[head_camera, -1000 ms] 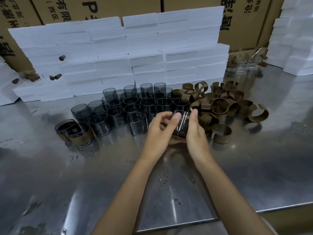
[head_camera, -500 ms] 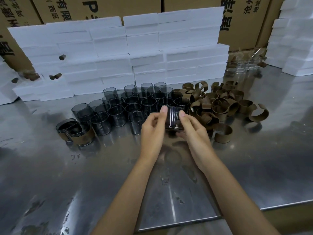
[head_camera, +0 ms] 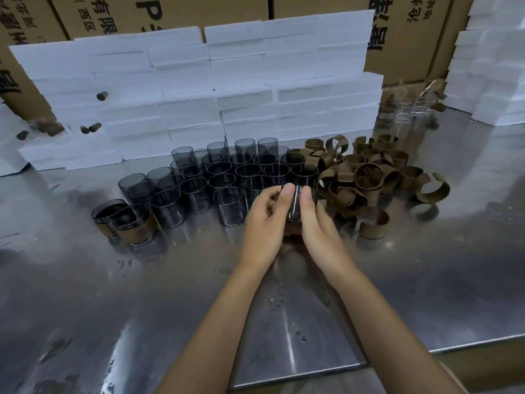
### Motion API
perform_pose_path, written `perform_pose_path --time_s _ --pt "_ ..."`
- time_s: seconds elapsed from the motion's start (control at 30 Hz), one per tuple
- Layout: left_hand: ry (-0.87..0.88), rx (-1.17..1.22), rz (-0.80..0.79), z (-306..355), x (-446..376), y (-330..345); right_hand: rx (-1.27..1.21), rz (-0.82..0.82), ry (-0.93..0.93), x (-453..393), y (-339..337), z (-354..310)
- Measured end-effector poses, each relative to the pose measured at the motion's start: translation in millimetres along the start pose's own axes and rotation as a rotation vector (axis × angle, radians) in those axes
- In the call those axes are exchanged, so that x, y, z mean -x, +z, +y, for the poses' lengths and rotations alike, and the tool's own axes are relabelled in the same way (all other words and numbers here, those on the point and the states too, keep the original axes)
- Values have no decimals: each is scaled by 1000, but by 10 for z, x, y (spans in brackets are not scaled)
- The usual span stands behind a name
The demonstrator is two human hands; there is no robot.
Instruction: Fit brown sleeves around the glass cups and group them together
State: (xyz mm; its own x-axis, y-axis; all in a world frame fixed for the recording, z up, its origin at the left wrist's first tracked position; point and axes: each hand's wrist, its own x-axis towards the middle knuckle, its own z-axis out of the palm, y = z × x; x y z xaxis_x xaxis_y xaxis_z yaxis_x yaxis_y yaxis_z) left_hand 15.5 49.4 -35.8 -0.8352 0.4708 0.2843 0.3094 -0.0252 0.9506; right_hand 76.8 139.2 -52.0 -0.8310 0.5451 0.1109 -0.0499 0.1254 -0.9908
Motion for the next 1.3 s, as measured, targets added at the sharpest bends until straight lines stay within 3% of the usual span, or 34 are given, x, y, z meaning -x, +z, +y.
perform_pose_path --time_s 0.43,0.53,0.67,0.73,0.93,1.13,1.3 --pt "-5 8 276 -118 -77 -50 -207 98 32 -100 -32 93" --pt "-95 129 225 -55 -43 -52 -286 73 60 -76 -35 13" --pt "-335 388 17 -1 -48 -37 -252 -53 74 -28 -41 -46" --pt "-370 336 -6 8 -52 -33 -183 -111 62 6 -39 -50" --pt "-180 124 145 -62 -75 -33 -68 -30 -27 43 12 -59" --pt "-75 102 10 -20 -23 -4 -32 39 52 -45 23 23" --pt "-56 62 47 -31 -28 -12 -211 89 56 -65 1 40"
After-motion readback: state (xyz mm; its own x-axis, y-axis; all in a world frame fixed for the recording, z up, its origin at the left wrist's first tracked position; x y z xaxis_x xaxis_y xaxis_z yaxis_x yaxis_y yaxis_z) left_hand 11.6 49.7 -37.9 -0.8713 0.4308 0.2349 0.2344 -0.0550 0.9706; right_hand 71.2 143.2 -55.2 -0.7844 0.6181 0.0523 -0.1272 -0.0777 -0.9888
